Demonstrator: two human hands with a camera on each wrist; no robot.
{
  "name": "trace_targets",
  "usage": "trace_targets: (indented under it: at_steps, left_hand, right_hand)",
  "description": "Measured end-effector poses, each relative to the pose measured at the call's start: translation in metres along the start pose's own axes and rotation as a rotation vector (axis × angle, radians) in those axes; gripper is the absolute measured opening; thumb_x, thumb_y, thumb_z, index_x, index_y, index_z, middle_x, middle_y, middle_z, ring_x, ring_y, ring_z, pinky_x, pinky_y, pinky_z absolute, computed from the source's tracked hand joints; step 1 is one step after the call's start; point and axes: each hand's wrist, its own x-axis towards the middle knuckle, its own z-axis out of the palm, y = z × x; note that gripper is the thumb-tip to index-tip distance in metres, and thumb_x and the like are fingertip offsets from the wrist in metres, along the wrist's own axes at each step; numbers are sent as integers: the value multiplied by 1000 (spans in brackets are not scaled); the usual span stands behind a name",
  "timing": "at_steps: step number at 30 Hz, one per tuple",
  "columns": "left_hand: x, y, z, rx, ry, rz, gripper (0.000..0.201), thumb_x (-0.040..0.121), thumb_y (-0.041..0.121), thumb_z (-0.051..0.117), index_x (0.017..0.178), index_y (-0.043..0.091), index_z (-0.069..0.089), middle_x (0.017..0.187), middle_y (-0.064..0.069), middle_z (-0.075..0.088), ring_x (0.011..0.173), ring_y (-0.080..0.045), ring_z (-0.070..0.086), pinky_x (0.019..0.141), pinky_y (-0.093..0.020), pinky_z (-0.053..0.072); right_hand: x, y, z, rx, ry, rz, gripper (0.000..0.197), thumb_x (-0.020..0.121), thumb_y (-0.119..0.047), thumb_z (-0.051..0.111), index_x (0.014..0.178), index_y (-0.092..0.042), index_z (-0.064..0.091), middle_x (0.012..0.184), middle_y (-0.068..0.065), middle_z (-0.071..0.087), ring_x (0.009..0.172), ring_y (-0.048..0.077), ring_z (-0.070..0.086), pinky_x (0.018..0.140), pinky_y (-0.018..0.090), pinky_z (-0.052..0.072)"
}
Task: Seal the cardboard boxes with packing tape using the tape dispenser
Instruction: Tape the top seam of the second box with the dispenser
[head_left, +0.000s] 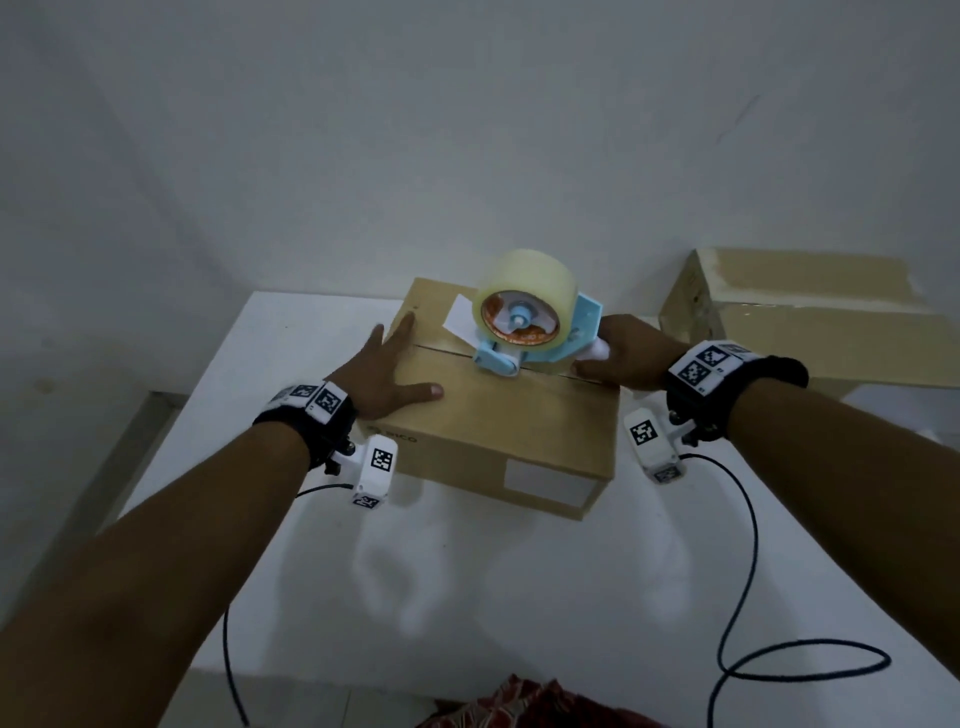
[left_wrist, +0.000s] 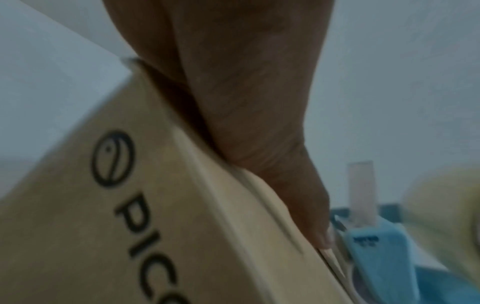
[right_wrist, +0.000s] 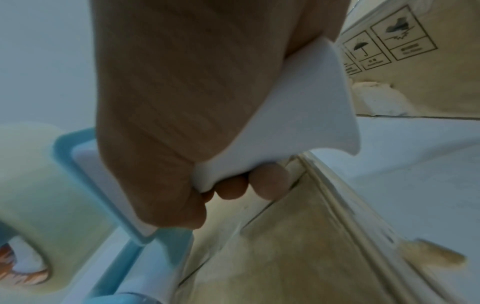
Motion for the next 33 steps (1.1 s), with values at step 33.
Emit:
trace_targets:
  at_steps: [33]
  left_hand:
    - [-7, 10, -4, 223, 41, -141, 149, 41, 95, 57, 149, 34, -25, 160, -3, -27, 150, -31, -1, 113, -66, 16]
  right_hand:
    - [-43, 48, 31, 146, 121, -4, 29, 84, -8, 68, 74, -29, 51, 61, -11, 56, 48, -3, 58, 53, 25, 44]
